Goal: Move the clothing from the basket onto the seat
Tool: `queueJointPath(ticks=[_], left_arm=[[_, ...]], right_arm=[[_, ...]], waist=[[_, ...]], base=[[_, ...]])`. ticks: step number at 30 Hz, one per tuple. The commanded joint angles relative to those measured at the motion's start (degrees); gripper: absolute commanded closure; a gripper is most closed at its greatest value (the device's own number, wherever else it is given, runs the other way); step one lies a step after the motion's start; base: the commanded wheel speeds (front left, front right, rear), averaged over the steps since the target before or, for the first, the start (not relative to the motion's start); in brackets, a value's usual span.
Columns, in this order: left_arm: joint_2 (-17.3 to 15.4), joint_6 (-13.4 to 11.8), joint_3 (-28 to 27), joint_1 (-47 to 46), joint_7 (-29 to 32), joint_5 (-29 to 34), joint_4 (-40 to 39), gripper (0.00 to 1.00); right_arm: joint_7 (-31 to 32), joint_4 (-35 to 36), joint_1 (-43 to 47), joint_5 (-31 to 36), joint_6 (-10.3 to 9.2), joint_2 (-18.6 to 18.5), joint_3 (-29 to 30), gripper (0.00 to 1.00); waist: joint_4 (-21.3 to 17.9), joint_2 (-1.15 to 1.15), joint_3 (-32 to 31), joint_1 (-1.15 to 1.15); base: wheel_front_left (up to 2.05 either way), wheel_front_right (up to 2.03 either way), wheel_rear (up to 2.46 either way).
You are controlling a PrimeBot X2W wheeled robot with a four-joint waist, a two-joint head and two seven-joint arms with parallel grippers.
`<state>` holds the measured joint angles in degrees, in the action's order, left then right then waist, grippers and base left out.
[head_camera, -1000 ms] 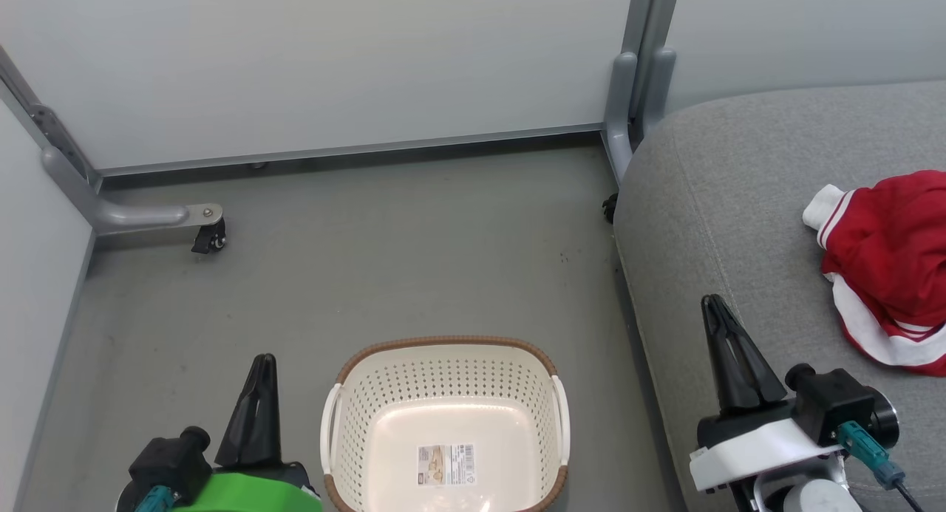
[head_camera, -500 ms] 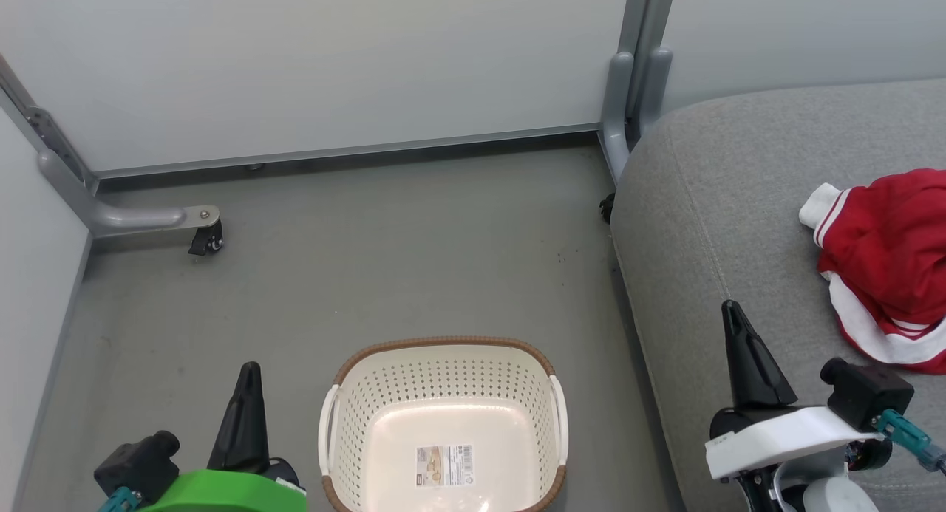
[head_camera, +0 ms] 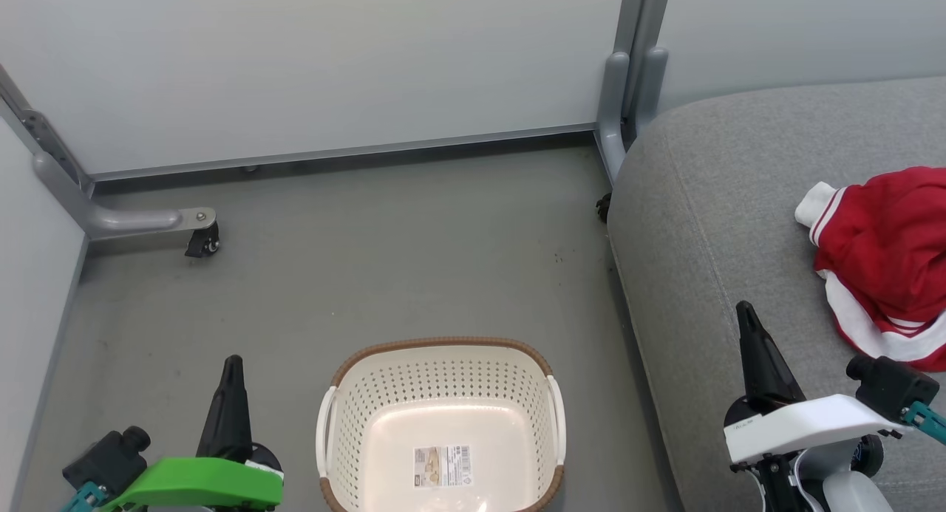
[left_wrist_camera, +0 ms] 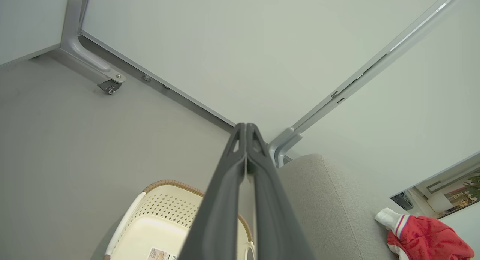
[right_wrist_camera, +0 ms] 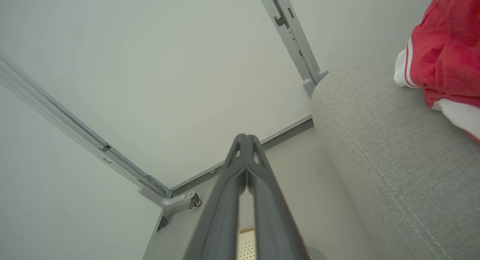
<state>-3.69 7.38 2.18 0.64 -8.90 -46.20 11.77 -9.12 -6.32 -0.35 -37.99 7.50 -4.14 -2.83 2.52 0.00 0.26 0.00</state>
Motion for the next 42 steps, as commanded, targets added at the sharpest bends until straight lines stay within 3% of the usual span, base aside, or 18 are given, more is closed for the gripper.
queueJointPath(ticks=[1, 42], left_arm=[[-0.6, 0.0, -0.3, -1.8, 0.4, -2.0, -0.5, 1.00], [-1.1, 0.1, -3.4, -4.7, 7.3, -27.0, 0.7, 1.00]], right_arm=[[0.4, 0.3, -1.5, -2.4, 0.00, -0.3, 0.3, 1.00], [7.2, -3.9, -4.0, -31.8, 0.00, -0.8, 3.5, 1.00]], waist=[[0.0, 0.00, 0.0, 0.00], [-1.1, 0.00, 0.0, 0.00]], base=[[0.00, 0.00, 0.00], [0.00, 0.00, 0.00]])
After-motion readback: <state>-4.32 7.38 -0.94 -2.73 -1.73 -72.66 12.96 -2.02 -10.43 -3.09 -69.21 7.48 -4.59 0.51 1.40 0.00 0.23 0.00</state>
